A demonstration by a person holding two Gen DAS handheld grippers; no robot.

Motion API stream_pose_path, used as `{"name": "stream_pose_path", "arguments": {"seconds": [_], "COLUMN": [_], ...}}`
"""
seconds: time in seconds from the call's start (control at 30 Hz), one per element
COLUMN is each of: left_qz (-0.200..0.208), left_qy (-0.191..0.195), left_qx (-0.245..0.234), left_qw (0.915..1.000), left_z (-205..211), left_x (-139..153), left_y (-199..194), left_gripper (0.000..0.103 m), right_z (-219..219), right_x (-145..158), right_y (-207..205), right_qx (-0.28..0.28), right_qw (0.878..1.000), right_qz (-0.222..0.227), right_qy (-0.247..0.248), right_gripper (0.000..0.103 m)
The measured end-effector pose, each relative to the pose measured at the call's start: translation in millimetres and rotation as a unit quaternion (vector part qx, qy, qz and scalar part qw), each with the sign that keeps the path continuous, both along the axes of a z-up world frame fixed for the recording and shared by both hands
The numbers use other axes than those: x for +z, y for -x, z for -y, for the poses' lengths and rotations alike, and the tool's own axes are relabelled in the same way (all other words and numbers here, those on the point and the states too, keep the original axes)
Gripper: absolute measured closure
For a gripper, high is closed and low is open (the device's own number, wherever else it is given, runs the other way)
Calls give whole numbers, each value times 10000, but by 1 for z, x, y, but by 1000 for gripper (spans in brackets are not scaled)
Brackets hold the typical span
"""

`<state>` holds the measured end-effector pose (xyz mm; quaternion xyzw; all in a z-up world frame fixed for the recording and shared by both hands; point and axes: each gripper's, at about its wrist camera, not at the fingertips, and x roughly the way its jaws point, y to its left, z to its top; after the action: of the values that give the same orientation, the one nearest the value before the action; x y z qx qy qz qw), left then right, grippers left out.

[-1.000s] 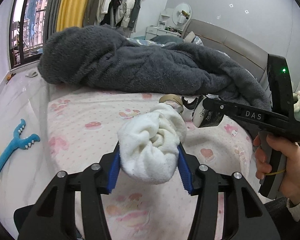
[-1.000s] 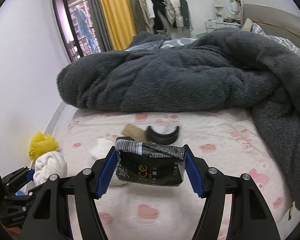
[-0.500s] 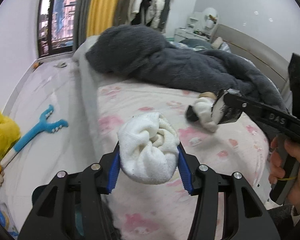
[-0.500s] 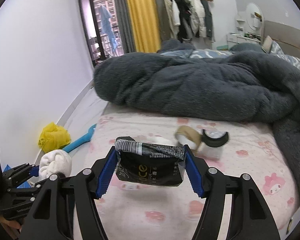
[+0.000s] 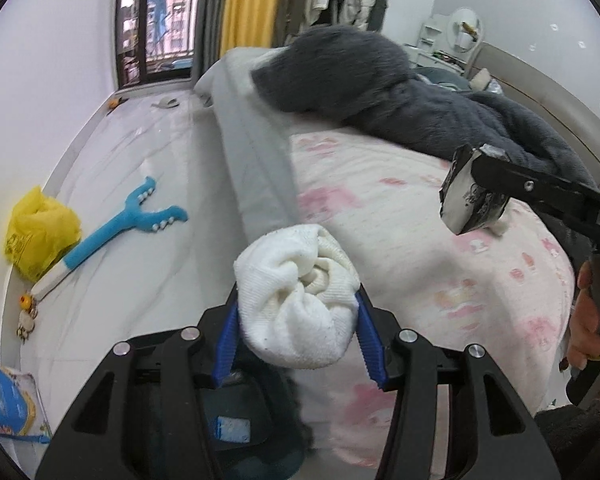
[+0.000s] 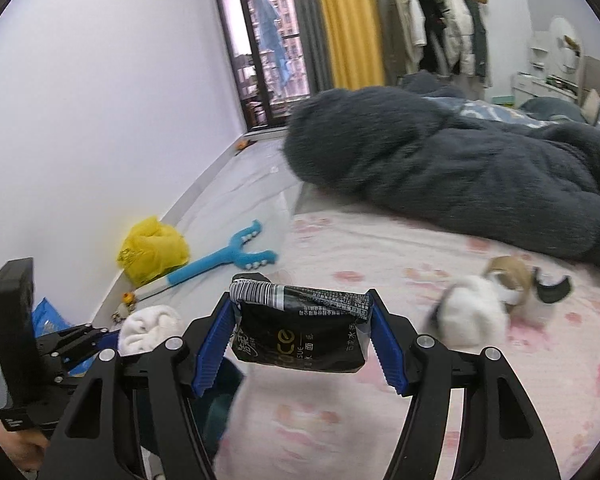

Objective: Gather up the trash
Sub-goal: 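Carry the socks and black packet with both tools over the green bin, then open both tools to drop the socks and packet into the bin, then withdraw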

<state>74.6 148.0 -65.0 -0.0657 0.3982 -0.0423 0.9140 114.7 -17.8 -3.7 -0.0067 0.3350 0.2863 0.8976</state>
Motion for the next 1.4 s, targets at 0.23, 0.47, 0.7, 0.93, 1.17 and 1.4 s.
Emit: {"name": "stream_pose_path", "arguments": {"seconds": [0.23,0.47,0.7,0.93,1.17,1.4], "left_qz": [-411,-781,-1205,-1722,-2164,-2340], "left_qy": [174,273,322,378,500,614], "left_qx": [361,620,723,784,825,752], "left_qw": [9984,9946,9896,9812,9715,9674], "left_z": [-41,-72,-93,-109,-123,-135], "left_x": [-20,-37,-56,-81,-103,-112], "left_y": [7,20,28,33,43,52], "left_gripper": [48,48,48,48,48,34], "right_z": [-47,-89,-122,-149,-168,-186], "right_x": [-10,-27,-41,-59,-73,-89], "right_y": [10,22,31,38,39,39], "right_qx": [422,801,1069,1302,1435,1521], "right_qw": [9990,9960,9923,9875,9837,9794], "right_qz": [-135,-375,-564,-793,-961,-1202], "right_qy": [66,118,257,406,505,566], "right_gripper": [37,37,37,37,37,37]}}
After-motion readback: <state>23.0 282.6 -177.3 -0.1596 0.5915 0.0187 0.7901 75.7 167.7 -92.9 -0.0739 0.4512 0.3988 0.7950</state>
